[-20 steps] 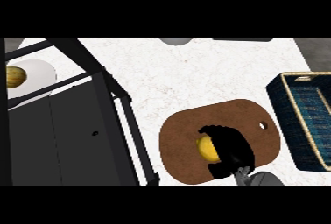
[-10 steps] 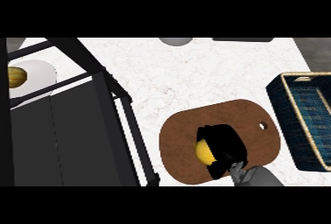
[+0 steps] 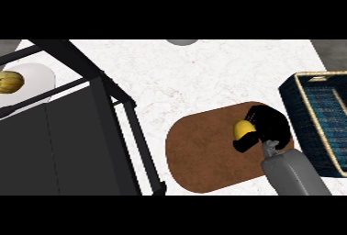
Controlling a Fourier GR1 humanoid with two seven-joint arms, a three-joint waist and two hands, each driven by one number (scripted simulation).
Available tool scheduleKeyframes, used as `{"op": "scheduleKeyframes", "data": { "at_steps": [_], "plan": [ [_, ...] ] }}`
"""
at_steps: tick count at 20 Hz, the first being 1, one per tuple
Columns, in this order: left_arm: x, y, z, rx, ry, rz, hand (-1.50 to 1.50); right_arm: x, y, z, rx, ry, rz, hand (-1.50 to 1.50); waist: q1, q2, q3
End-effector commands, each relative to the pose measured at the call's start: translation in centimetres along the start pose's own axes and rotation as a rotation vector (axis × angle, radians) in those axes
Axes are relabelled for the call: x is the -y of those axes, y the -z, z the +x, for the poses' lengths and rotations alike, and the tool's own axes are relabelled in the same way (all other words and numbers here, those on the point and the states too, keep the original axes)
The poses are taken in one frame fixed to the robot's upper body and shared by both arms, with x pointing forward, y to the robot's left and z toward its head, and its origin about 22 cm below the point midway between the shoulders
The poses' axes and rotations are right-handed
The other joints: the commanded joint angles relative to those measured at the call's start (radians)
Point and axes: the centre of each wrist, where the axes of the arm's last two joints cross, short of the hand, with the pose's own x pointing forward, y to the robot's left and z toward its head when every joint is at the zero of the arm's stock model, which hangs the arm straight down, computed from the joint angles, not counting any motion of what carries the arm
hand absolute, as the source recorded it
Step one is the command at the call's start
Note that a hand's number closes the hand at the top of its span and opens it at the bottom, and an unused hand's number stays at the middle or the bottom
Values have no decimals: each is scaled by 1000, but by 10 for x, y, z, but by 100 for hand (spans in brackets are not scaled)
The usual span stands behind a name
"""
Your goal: Pick the lemon from the cutting board and place it in the basket
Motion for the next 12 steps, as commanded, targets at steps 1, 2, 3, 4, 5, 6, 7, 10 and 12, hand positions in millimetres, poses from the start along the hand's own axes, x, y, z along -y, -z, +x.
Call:
{"op": "scheduleKeyframes", "data": {
  "at_steps": [1,2,3,4,5,6,7,10,12],
  "plan": [
    [-2,2,2,8,12,-8,0,28,39,-28,-443,182,-94,150,9,19,27],
    [4,1,4,16,-7,-27,0,39,47,-27,-519,200,-132,150,33,19,27],
    [7,3,6,26,-5,-42,0,55,54,-26,-573,235,-193,150,49,20,28],
    [8,9,10,36,-8,-53,0,62,57,-19,-622,258,-231,150,63,22,27],
    [15,8,8,36,-20,-68,0,73,62,-15,-663,277,-265,150,81,26,27],
    [12,4,3,19,-14,-71,0,84,66,-13,-695,330,-326,150,94,19,27],
    [15,13,8,35,-14,-84,0,94,66,-3,-697,359,-375,150,96,23,28],
    [20,18,11,46,-12,-106,0,125,70,7,-705,444,-525,150,109,20,29],
    [23,16,5,24,-13,-118,0,139,67,23,-673,512,-619,150,124,20,28]
  ]
}}
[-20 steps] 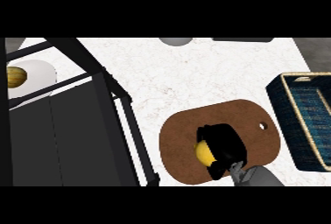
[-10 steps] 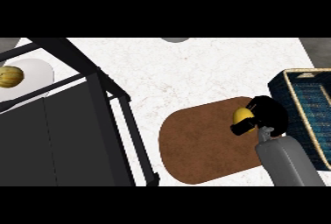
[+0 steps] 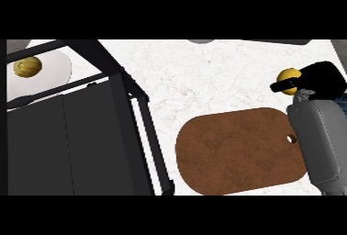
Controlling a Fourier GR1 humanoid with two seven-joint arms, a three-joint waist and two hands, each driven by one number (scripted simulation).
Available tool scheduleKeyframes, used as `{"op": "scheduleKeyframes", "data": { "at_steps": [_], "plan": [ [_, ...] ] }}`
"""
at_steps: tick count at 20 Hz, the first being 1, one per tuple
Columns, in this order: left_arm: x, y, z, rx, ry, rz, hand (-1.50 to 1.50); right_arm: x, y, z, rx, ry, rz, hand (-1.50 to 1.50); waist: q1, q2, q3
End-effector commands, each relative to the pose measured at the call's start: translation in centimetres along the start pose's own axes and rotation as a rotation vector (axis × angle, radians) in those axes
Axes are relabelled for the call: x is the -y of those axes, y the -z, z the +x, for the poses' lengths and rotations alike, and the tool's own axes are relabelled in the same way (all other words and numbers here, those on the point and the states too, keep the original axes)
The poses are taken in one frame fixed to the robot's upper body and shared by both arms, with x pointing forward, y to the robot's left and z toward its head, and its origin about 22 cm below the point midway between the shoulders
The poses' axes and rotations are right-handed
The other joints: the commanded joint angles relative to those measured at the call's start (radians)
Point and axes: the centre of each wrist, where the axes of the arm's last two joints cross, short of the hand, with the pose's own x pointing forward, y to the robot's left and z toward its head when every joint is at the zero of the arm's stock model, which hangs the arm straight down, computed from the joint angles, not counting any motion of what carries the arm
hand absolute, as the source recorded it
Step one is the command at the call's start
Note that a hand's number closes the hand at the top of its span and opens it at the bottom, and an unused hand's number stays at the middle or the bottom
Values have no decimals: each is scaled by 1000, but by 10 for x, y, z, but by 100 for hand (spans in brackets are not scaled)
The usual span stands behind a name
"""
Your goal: Pick the lemon from the cutting board and place it in the basket
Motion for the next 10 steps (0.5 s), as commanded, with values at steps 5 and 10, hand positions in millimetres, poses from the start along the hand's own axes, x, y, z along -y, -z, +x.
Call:
{"op": "scheduleKeyframes", "data": {
  "at_steps": [5,10],
  "plan": [
    [4,10,5,-16,23,-27,0,69,-4,70,-111,312,-349,150,38,-14,34],
    [6,5,-7,-37,18,-32,0,96,-29,110,-111,365,-424,150,34,-20,31]
  ]
}}
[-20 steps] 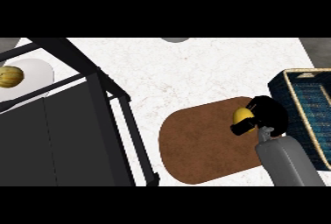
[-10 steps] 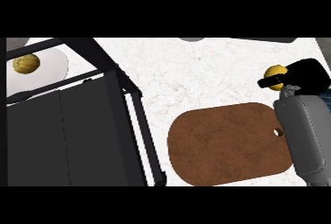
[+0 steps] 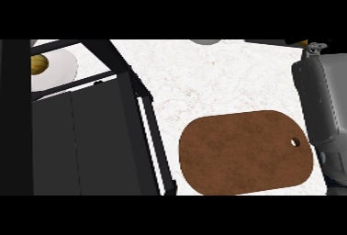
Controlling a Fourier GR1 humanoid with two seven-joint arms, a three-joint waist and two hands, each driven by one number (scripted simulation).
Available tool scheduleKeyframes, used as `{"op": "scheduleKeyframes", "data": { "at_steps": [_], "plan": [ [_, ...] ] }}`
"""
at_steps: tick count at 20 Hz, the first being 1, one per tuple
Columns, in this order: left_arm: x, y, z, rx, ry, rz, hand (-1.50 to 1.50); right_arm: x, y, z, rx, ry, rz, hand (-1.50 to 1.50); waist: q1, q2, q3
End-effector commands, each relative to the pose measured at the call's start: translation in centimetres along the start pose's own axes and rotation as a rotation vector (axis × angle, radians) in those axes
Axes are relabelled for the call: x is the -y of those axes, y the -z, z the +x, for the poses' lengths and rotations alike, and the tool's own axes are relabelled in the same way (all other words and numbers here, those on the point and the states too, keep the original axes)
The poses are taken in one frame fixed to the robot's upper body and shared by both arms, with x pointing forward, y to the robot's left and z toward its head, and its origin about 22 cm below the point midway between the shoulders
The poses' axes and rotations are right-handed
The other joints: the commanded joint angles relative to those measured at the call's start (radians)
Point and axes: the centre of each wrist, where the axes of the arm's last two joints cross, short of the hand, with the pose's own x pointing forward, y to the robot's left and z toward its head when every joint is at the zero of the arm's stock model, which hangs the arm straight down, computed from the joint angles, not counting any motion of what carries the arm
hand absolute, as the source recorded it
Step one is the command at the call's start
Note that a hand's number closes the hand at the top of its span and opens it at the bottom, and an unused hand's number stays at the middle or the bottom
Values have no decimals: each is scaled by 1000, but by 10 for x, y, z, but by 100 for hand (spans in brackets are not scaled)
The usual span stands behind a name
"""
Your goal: Pick the lemon from the cutting board and place it in the basket
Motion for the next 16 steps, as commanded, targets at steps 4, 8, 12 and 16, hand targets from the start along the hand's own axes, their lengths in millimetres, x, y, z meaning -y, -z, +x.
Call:
{"op": "scheduleKeyframes", "data": {
  "at_steps": [4,8,12,16],
  "plan": [
    [-11,10,8,-10,36,6,0,22,-8,46,-251,130,-110,150,-8,-13,32],
    [-12,0,-2,-40,42,10,0,22,-5,52,-316,58,-125,150,-24,-20,31],
    [-11,4,-2,-45,38,60,0,4,-7,44,-334,-91,-145,150,-64,-28,32],
    [-10,-14,-3,-59,32,60,0,10,5,44,-373,-136,-182,150,-61,-36,32]
  ]
}}
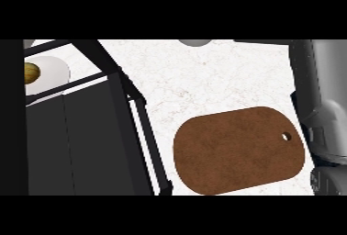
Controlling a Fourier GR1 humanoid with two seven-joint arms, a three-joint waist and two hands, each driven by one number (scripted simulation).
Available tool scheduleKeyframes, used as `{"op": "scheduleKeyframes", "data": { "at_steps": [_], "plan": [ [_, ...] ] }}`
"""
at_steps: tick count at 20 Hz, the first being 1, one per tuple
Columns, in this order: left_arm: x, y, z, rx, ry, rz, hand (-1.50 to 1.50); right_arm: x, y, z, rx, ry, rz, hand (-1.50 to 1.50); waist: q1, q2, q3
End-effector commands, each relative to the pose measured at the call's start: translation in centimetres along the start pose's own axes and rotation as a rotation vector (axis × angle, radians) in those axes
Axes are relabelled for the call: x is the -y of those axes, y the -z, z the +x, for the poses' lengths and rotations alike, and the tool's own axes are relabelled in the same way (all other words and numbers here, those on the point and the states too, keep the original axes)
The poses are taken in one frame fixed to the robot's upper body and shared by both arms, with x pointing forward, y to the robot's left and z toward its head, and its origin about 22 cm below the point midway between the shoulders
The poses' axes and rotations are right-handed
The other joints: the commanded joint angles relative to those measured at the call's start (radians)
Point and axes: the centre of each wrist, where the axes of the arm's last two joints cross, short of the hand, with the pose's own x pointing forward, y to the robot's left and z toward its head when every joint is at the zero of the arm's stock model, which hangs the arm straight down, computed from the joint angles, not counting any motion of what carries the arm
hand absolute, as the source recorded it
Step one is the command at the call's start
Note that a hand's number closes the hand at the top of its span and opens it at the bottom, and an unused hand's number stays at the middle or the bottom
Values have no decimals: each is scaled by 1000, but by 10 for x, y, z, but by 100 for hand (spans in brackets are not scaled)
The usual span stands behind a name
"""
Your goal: Pick the lemon from the cutting board and place it in the basket
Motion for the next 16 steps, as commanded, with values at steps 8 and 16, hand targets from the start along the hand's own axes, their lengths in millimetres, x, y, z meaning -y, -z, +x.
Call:
{"op": "scheduleKeyframes", "data": {
  "at_steps": [8,16],
  "plan": [
    [-10,-15,-1,1,20,41,0,-12,6,-19,-311,5,-66,150,-37,-20,25],
    [-19,-11,-2,-5,37,69,0,-17,14,-47,-312,-72,-32,150,-67,-27,24]
  ]
}}
